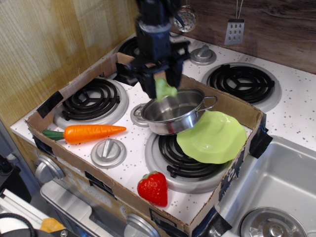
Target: Take broccoli out of pan
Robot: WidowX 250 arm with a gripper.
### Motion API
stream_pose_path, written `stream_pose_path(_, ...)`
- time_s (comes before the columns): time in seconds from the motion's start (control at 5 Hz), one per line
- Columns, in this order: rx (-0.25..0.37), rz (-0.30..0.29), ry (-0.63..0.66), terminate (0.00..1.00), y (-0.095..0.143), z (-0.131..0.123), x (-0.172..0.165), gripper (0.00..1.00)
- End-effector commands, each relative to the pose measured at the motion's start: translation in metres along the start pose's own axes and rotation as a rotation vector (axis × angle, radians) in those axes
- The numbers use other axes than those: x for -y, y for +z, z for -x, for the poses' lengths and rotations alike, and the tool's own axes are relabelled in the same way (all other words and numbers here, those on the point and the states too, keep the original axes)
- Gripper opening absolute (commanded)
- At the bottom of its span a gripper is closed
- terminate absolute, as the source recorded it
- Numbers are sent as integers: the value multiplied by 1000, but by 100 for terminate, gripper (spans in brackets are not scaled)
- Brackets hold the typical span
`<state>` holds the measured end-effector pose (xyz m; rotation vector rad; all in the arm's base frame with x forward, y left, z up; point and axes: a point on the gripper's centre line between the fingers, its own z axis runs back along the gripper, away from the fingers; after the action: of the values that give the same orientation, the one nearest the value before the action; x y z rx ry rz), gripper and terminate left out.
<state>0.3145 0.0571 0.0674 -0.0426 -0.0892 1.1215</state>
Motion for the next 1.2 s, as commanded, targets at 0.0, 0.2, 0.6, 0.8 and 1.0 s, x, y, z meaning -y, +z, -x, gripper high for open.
stream_pose_path(0.0, 139, -24, -72, 0, 51, -51, -23, 0)
stream_pose_path(0.2, 191, -14, -178, 0, 47, -81, -34, 0)
stream_pose_path(0.6, 209, 101, -268, 0, 19, -95, -26, 0)
stream_pose_path(0.8, 211, 162, -317, 0, 6, -94, -20, 0)
stream_pose_path(1.0, 222, 181, -355, 0, -4, -96, -18, 0)
